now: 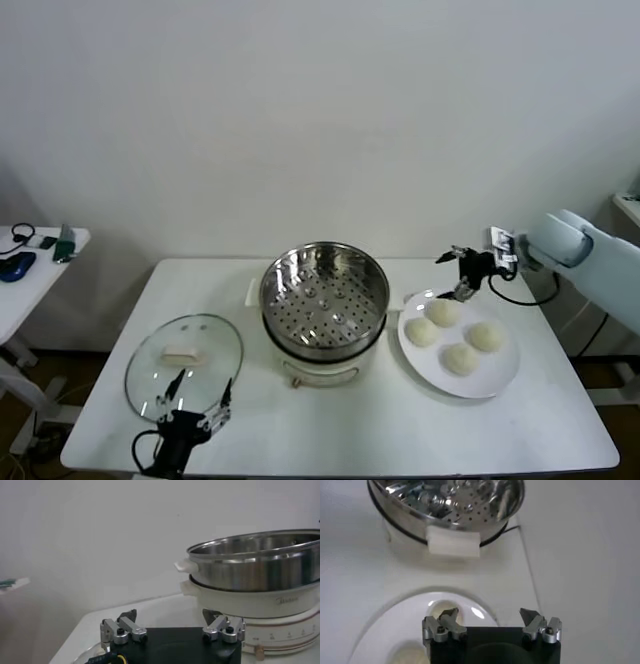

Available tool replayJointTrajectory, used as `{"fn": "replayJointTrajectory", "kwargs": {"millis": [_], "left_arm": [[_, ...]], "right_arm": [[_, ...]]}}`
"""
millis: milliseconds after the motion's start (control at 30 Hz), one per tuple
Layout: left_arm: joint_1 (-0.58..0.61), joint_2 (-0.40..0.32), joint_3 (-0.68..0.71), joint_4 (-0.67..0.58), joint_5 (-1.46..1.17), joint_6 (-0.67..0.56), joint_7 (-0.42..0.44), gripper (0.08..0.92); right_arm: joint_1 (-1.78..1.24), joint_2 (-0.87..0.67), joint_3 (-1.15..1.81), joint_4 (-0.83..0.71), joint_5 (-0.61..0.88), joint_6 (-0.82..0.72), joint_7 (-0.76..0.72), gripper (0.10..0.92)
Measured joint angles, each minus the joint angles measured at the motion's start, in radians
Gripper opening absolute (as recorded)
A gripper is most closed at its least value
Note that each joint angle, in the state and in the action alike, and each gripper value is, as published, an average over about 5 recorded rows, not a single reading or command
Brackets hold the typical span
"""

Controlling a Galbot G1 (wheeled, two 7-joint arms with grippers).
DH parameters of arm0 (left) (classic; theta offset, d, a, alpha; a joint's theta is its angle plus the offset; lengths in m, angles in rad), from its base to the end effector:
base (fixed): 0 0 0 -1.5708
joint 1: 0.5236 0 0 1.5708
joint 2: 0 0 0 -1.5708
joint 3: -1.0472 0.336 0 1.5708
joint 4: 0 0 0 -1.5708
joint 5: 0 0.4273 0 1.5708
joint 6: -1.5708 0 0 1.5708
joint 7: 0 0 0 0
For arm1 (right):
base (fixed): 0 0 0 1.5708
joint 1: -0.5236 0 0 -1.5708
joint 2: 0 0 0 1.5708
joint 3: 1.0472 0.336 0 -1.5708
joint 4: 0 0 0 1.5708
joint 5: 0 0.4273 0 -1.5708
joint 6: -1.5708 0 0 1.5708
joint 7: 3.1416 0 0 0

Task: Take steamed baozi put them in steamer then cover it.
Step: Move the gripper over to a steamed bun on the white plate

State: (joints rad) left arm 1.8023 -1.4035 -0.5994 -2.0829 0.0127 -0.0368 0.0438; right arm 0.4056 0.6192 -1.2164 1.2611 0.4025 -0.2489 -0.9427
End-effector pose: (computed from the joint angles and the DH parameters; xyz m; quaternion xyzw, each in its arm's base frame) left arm 0.1881 0.0489 -0.3421 -0.0432 -0.9895 -0.0933 0.1013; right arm 0.5851 -0.1468 -0.1384 0.4766 -0.6448 0.4640 0.3765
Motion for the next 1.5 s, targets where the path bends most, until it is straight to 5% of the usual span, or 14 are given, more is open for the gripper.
{"fn": "replayJointTrajectory", "kwargs": {"millis": [1500], "left_arm": [[0.005,-0.021,-0.004,0.043,-0.001,-0.018,-0.001,0.823]], "right_arm": [[-0.174,0.395,-0.089,-0.553,-0.114,0.077,-0.013,0.774]]}}
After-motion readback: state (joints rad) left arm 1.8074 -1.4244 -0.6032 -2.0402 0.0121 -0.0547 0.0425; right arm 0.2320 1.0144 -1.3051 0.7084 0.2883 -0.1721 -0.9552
